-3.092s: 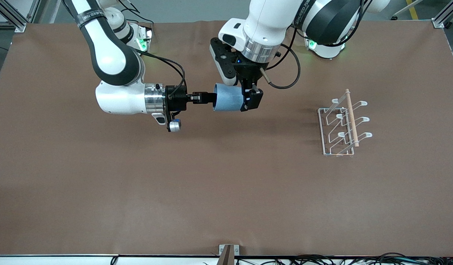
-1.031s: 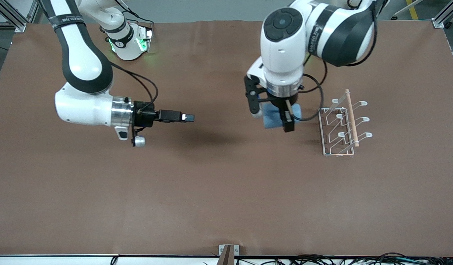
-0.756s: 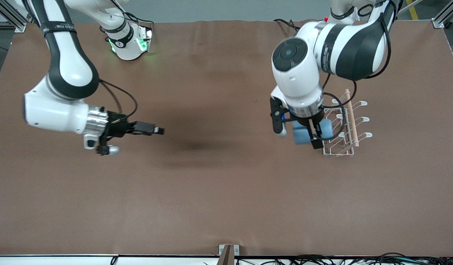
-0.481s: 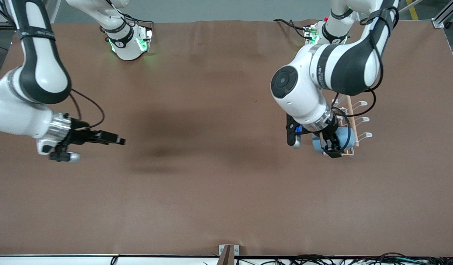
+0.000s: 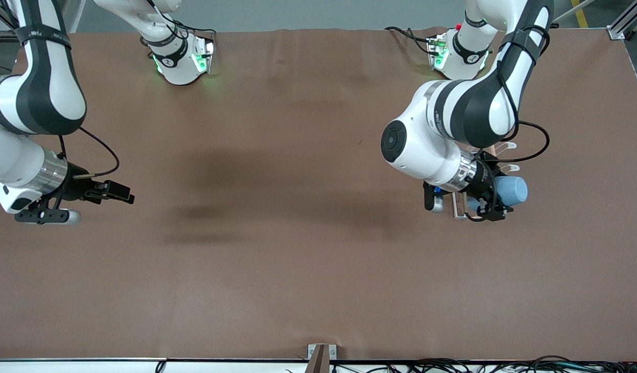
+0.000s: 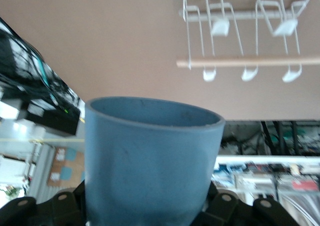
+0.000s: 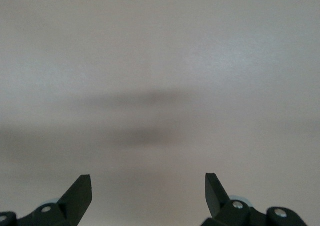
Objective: Hang cup on cup holder
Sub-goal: 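Lower the cup with the left gripper onto a rack hook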
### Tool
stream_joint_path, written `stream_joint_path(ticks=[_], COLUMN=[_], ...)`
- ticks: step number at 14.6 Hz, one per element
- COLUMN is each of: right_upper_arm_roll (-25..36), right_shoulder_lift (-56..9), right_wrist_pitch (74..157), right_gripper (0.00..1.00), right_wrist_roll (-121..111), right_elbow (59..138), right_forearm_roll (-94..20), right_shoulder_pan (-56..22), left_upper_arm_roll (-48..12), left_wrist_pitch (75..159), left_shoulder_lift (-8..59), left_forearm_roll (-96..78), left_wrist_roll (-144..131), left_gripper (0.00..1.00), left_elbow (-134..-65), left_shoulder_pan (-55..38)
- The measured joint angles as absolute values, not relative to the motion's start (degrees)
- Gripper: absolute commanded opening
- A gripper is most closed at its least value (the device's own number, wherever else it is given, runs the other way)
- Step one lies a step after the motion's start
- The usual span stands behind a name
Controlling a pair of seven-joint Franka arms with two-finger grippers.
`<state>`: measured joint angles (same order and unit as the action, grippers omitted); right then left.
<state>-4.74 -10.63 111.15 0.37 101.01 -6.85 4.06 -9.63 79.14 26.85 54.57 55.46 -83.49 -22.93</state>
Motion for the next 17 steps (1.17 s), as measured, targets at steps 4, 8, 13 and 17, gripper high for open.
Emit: stream_joint_path(ticks=[4,8,13,17], right_upper_arm_roll=[-4.9,-4.8,-4.7,-4.4], right_shoulder_lift=[-8.6,-5.1,-2.4,-2.3], right_wrist_pitch=[108.1,105.8,98.6,93.0], right_gripper=[1.0,1.0,1.0,1.0], right_wrist_roll=[1.0,1.0,1.0,1.0], right_elbow=[99.3,97.5,91.1,86.7], right_forearm_roll=[-5.5,-5.4,-5.3,-4.9], right_shoulder_pan=[3.1,3.1,3.1,3.3], left_upper_arm_roll=[-9.9,-10.0,-10.0,-10.0], left_wrist_pitch=[74.2,72.4,71.3,71.1], left_shoulder_lift=[28.2,30.1,32.4,34.4], left_forearm_roll=[55.8,58.8,60.7,62.3], left_wrist_roll=[49.4,42.8,39.3,37.5], left_gripper=[0.69,0.69,0.71,0.71], left_elbow=[-86.3,-90.5,-91.7,-92.6], left_shoulder_pan=[-24.1,-25.0,-25.2,-25.2])
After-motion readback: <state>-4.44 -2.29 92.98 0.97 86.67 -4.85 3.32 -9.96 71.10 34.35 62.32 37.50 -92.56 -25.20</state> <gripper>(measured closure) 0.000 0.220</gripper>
